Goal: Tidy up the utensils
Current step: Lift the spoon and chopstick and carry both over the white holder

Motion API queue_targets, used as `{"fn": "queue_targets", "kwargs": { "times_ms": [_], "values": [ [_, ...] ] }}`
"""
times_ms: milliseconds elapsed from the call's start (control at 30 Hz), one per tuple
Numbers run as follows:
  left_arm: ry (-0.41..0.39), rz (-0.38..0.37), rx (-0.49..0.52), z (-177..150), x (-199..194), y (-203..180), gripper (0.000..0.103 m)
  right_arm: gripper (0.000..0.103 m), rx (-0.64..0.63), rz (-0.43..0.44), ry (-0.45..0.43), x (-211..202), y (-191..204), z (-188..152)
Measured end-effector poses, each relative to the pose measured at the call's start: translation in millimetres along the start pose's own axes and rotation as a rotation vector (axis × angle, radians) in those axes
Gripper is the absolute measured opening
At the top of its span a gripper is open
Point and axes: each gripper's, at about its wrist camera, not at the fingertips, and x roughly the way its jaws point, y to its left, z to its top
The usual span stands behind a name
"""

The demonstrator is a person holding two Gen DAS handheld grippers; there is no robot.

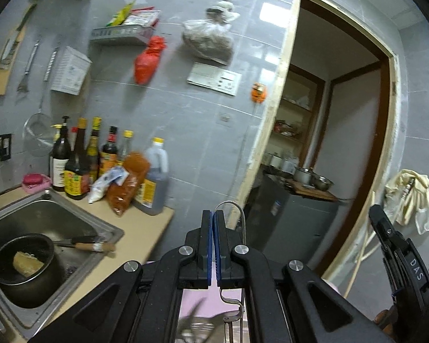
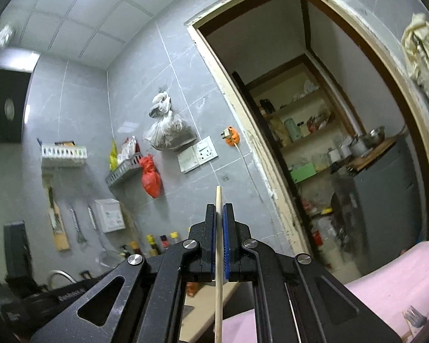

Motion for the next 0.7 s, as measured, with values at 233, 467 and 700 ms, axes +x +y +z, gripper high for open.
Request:
{"fn": "queue_targets", "kwargs": {
  "times_ms": [233, 467, 700],
  "values": [
    [-0.028, 0.002, -0.05, -25.2, 7.6, 25.8, 0.002, 0.004, -0.099, -0.043, -0.004, 0.4, 4.1, -22.3],
    [-0.082, -0.031, -0.041, -40.8, 17.8, 22.9, 0.002, 0.004, -0.132, -0.075, -0.004, 0.1, -1.3, -32.2],
    [-0.143, -0.07, -0.055, -51.3, 22.0, 18.9, 0.002, 0.004, -0.152, -0.083, 0.017, 2.7, -1.8, -41.7]
  ]
}}
